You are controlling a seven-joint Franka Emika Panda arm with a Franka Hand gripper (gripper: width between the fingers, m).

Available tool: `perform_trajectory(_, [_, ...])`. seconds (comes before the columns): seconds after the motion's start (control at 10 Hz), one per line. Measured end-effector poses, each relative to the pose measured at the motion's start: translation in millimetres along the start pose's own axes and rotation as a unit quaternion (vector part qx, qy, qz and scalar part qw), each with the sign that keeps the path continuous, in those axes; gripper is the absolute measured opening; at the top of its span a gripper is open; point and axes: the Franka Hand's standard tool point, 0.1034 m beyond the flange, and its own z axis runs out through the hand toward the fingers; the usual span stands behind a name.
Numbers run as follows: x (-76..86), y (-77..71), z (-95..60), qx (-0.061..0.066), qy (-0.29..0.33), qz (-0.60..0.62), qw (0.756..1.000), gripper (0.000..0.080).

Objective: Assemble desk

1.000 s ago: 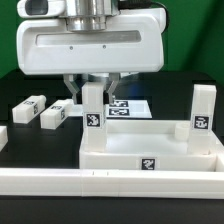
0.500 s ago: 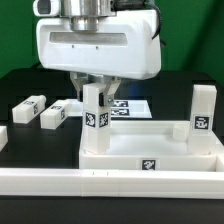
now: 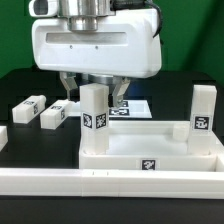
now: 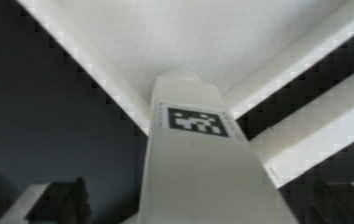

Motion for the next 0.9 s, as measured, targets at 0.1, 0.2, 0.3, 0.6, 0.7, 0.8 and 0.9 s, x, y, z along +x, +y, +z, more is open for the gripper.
perform_trajectory(0.1, [-1.3,-2.0,0.2,-0.003,0.0,-0.055,0.998,0.0644])
perform_trajectory(0.2, [-1.2,-2.2,0.0,-0.003,0.0,-0.116,0.993,0.0644])
perform_trajectory(0.3, [-0.7,-4.1,-0.9,-0.003,0.001,-0.166,0.986,0.0648])
perform_trajectory(0.6, [-2.4,-6.3,-0.1,-0.003,-0.003,-0.305,0.952,0.0649])
perform_trajectory(0.7, [-3.1,-7.1,0.0,-0.003,-0.003,-0.339,0.941,0.0649])
perform_trajectory(0.8, [-4.2,-7.2,0.4,-0.003,-0.005,-0.384,0.923,0.0649])
perform_trajectory(0.9, [-4.7,-7.5,0.6,-0.005,-0.006,-0.42,0.907,0.0649])
